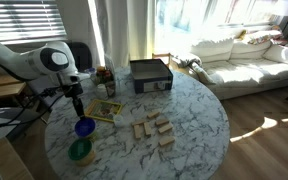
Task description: Take the lids off the cans than stack the cans
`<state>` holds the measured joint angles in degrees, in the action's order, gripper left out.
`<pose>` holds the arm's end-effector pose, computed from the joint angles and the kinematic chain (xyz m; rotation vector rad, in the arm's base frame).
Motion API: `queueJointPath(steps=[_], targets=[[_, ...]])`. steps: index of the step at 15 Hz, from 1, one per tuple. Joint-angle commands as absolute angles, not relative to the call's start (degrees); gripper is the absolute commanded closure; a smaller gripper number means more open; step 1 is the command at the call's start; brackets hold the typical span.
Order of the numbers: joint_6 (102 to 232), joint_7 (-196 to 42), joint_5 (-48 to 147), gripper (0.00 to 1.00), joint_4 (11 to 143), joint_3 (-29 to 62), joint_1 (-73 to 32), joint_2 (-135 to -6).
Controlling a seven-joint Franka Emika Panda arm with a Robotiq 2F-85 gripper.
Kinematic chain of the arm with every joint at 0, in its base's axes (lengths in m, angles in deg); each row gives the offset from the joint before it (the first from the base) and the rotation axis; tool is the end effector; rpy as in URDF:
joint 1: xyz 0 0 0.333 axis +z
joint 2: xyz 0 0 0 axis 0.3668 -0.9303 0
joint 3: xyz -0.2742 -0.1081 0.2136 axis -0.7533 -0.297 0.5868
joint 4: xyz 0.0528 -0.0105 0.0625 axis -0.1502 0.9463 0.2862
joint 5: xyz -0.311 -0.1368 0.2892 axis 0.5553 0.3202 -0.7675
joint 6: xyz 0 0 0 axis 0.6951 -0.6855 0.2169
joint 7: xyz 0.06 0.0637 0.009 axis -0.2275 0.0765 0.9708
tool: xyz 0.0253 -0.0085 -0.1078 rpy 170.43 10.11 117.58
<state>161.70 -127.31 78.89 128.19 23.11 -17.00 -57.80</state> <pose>0.4640 0.0406 0.2359 2.6128 -0.5318 -0.0882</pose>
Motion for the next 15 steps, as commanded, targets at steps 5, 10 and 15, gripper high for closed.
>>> queueJointPath(steps=[5,10,15], targets=[[154.15,-136.21,84.80,0.97,129.94,25.61,-15.08,-49.58],[151.66,-132.50,77.54,0.97,130.81,29.68,-13.00,-44.02],[152.47,-126.23,69.55,0.97,130.51,32.45,-11.29,-45.20]])
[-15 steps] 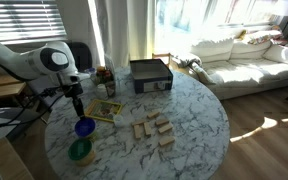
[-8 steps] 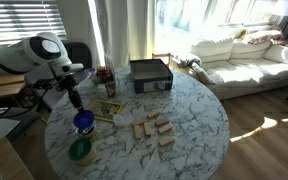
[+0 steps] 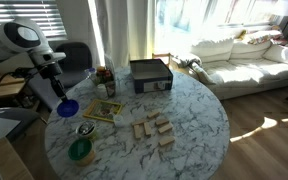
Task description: Take the lids off the cans than stack the cans
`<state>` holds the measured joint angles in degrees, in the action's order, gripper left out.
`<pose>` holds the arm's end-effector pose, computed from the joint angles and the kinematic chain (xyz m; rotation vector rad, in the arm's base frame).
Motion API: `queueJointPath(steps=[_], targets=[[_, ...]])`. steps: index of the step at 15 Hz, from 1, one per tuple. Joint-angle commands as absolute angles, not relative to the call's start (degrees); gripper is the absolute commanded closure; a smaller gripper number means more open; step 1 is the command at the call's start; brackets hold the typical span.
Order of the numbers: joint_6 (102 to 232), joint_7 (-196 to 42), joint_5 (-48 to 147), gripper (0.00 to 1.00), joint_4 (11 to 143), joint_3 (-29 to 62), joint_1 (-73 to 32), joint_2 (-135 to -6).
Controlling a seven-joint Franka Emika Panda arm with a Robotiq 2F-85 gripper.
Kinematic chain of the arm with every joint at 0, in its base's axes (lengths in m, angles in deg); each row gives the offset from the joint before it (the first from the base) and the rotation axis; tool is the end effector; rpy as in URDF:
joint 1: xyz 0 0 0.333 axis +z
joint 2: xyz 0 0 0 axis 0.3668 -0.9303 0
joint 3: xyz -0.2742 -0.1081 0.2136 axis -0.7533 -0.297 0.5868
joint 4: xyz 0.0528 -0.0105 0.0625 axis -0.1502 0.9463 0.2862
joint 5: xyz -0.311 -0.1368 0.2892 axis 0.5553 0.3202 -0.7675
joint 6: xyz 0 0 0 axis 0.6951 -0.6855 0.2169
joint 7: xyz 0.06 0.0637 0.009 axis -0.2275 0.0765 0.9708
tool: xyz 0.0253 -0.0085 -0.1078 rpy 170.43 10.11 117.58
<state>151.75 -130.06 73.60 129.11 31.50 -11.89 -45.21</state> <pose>0.4293 0.1326 0.3216 2.6070 -0.4710 0.0490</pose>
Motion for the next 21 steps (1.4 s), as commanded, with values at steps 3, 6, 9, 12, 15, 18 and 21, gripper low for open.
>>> queueJointPath(steps=[3,6,9,12,15,18,21], targets=[[154.78,-124.82,67.61,0.97,130.66,32.97,-11.55,-47.90],[160.98,-123.96,65.99,0.97,131.49,32.26,-12.05,-51.15],[169.35,-119.59,63.29,0.97,132.73,31.07,-12.61,-54.82],[170.81,-119.95,66.39,0.97,132.57,30.11,-12.74,-58.70],[171.75,-119.13,65.39,0.64,132.08,29.14,-12.23,-61.23],[170.65,-115.97,60.73,0.50,132.80,29.18,-12.13,-57.90],[167.32,-114.21,57.56,0.28,133.76,29.08,-12.47,-51.17]])
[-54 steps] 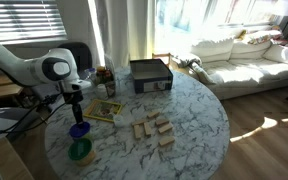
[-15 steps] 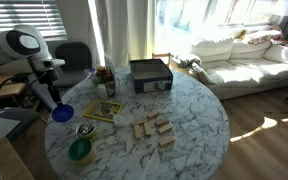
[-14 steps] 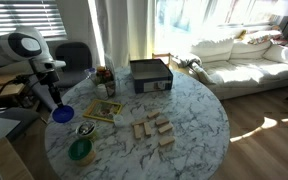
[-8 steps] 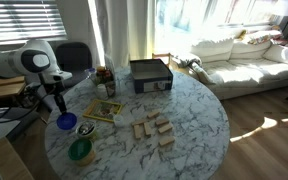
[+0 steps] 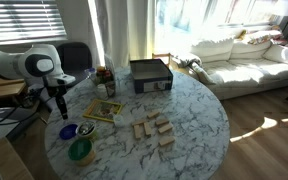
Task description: Take the lids off the cans than stack the cans
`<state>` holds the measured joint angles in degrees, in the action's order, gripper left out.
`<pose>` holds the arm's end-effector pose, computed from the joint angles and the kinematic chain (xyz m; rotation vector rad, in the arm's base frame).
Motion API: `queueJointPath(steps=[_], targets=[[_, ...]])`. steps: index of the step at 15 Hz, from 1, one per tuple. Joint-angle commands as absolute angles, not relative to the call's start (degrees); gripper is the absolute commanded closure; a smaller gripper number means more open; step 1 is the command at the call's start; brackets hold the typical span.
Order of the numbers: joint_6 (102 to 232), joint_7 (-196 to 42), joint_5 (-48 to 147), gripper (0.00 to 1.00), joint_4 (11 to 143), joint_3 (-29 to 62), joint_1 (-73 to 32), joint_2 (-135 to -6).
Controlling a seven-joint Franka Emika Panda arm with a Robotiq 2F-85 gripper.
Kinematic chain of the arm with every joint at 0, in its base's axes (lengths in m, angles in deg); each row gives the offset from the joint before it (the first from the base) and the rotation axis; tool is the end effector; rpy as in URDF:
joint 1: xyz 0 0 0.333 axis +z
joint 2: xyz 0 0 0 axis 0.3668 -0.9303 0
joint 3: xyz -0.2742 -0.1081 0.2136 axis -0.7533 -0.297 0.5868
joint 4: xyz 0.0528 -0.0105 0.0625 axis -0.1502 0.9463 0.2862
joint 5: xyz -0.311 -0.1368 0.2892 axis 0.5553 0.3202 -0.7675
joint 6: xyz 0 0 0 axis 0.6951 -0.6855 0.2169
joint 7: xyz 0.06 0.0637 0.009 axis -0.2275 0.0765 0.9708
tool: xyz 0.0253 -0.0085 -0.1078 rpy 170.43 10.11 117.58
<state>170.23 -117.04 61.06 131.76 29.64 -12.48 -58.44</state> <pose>0.4294 0.1384 0.2153 2.8757 -0.3650 -0.1846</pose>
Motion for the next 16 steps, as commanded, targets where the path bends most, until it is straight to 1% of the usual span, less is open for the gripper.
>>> queueJointPath(steps=[1,2,3,4,7,8,10,13,16], targets=[[166.06,-115.47,59.87,0.19,134.20,28.39,-13.03,-49.27],[165.25,-114.93,61.38,0.13,134.48,27.80,-13.92,-47.68],[163.99,-115.58,64.26,0.05,134.68,27.18,-15.04,-46.31],[163.36,-115.76,66.44,0.01,134.88,26.50,-16.51,-45.28],[166.05,-114.17,71.57,0.00,136.38,23.44,-21.65,-43.57],[163.82,-115.48,68.75,0.00,133.58,25.61,-19.78,-45.89],[163.89,-114.76,69.16,0.00,133.56,25.04,-21.12,-45.58],[163.88,-114.99,69.07,0.00,133.38,25.97,-20.47,-45.77],[162.26,-120.05,68.26,0.00,131.02,23.91,-23.37,-49.04]])
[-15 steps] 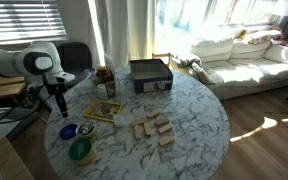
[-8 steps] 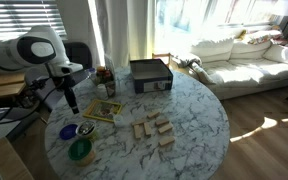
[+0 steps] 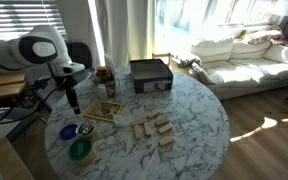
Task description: Take the lids off the cans than stack the cans
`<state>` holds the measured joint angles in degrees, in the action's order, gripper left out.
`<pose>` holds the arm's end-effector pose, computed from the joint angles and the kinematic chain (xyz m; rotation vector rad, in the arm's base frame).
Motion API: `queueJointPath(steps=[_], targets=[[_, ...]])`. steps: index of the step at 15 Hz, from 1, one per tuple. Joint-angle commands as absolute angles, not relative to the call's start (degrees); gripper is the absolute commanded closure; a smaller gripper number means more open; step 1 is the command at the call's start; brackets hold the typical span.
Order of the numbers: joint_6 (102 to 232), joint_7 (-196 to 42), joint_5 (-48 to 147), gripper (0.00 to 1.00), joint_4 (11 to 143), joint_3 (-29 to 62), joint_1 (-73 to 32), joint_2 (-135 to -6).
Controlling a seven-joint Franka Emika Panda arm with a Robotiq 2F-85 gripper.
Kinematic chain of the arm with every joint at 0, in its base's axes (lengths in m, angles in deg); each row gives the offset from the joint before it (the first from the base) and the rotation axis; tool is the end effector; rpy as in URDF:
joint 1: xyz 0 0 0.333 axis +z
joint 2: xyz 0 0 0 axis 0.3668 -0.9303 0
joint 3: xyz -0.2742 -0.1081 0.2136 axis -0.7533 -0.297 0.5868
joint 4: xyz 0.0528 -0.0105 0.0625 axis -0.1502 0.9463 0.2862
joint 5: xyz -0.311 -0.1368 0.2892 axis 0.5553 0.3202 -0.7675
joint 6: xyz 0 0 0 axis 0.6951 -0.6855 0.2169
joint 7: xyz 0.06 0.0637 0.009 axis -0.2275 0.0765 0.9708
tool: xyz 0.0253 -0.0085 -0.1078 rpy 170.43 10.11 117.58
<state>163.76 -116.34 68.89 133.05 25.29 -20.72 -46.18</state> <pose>0.4436 0.0317 0.2960 2.7658 -0.5430 -0.0337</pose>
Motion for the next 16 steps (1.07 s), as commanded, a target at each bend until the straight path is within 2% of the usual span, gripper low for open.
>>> queueJointPath(steps=[1,11,16], targets=[[161.95,-120.56,67.75,0.00,130.34,23.00,-24.19,-49.84],[159.93,-125.36,56.67,0.00,126.01,13.94,-29.41,-57.65],[164.39,-127.63,47.78,0.00,126.89,11.45,-30.39,-59.99]])
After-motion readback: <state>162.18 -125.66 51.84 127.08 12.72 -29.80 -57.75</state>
